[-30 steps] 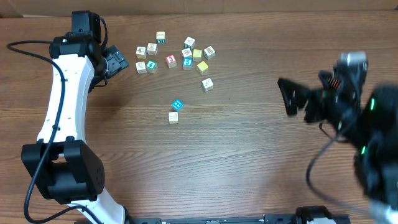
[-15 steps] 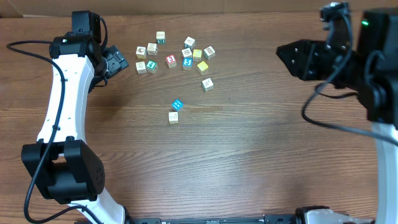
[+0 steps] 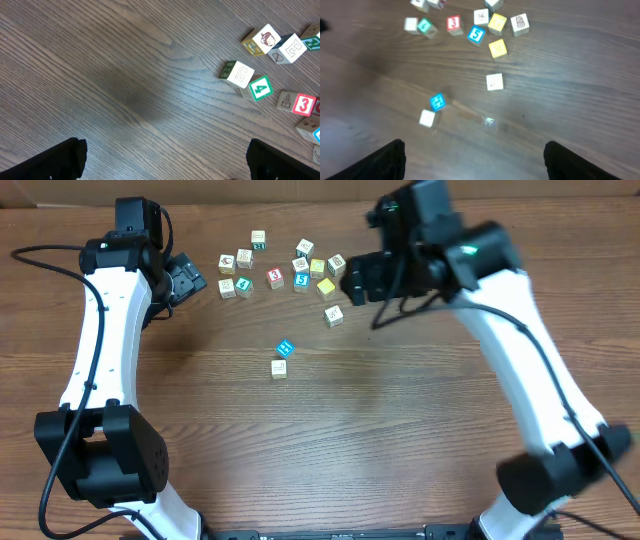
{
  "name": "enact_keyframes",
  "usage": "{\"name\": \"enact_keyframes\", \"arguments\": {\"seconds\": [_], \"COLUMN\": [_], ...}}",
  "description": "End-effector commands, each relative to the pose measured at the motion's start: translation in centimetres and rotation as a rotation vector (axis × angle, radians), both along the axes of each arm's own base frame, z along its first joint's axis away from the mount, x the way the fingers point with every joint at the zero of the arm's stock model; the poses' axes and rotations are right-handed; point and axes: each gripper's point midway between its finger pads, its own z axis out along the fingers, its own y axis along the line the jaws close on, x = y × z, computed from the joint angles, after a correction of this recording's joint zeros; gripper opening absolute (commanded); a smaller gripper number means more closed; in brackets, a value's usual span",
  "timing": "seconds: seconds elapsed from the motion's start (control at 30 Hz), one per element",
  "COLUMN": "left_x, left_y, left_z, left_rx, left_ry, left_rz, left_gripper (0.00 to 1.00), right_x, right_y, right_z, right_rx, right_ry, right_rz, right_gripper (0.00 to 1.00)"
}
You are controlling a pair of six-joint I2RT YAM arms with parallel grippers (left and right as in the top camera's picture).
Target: Form a circle
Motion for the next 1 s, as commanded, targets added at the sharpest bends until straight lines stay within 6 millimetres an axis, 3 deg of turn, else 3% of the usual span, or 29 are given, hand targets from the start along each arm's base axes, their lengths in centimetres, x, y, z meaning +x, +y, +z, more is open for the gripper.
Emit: {"name": "enact_keyframes", "arguments": {"seconds": [0.0, 0.27, 0.4, 0.5, 0.73, 0.97], "left_x": [0.2, 0.2, 0.2, 0.2, 0.2, 0.2], "left_y": [0.1, 0.1, 0.1, 0.1, 0.1, 0.1], "left_z": [1.3, 1.3, 1.3, 1.3, 1.3, 1.3], "left_rx": [0.002, 0.002, 0.002, 0.001, 0.002, 0.002], "left_ry": [-0.033, -0.033, -0.033, -0.033, -0.033, -0.034], "left_rz": [0.0, 0.0, 0.0, 0.0, 0.0, 0.0], "left_gripper": [0.99, 1.0, 0.99, 0.99, 1.0, 1.0], "right_x": [2.0, 4.8, 5.9, 6.4, 6.5, 6.5], "right_y": [0.3, 1.7, 2.3, 2.6, 3.1, 4.0], "right_z": [-1.9, -9.8, -12.8, -14.6, -17.9, -18.9], "right_rx": [-0.049, -0.102, -0.117, -0.123, -0.138, -0.138], "right_ry": [-0.014, 0.071, 0.088, 0.099, 0.14, 0.133], "right_rz": [-0.003, 0.024, 0.04, 0.043, 0.054, 0.071], "right_gripper": [0.86, 0.74, 0.63, 0.62, 0.63, 0.63]}}
